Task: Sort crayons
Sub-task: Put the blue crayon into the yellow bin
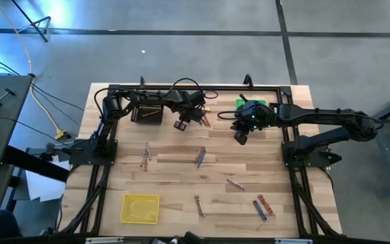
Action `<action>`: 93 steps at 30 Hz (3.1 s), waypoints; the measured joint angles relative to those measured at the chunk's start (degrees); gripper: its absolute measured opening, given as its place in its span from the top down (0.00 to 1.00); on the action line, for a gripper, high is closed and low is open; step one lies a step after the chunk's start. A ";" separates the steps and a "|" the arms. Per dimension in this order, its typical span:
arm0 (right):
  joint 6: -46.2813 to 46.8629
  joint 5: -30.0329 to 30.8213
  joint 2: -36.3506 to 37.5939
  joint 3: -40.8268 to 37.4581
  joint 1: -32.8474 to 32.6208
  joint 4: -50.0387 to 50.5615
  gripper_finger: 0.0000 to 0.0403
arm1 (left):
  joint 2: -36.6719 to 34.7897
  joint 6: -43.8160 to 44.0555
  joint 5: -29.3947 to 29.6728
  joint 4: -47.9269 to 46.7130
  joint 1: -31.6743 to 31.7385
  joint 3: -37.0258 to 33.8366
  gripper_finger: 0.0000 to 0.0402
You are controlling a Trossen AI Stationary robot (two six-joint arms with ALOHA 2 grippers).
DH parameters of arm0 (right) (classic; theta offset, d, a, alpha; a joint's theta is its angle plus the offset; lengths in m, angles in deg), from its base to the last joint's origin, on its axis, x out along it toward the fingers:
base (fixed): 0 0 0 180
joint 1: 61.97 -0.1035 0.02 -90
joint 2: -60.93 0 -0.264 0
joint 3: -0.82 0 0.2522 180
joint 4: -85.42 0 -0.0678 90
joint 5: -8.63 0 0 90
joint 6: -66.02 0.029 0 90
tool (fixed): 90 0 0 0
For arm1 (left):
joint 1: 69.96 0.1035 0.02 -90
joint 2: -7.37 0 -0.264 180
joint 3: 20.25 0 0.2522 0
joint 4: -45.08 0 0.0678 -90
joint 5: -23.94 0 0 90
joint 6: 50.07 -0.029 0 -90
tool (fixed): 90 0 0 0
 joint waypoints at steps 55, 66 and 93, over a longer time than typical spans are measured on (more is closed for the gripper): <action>-0.47 0.02 0.00 0.00 0.09 -0.11 0.78 | -1.34 -4.31 -10.51 10.60 6.26 0.00 0.85; 0.62 1.14 0.00 0.00 0.09 -0.30 0.78 | -0.35 -1.77 -16.46 10.07 7.69 0.00 0.85; 0.42 1.33 0.02 0.00 0.11 -1.98 0.78 | 2.79 -4.33 -20.02 0.99 9.75 4.03 0.85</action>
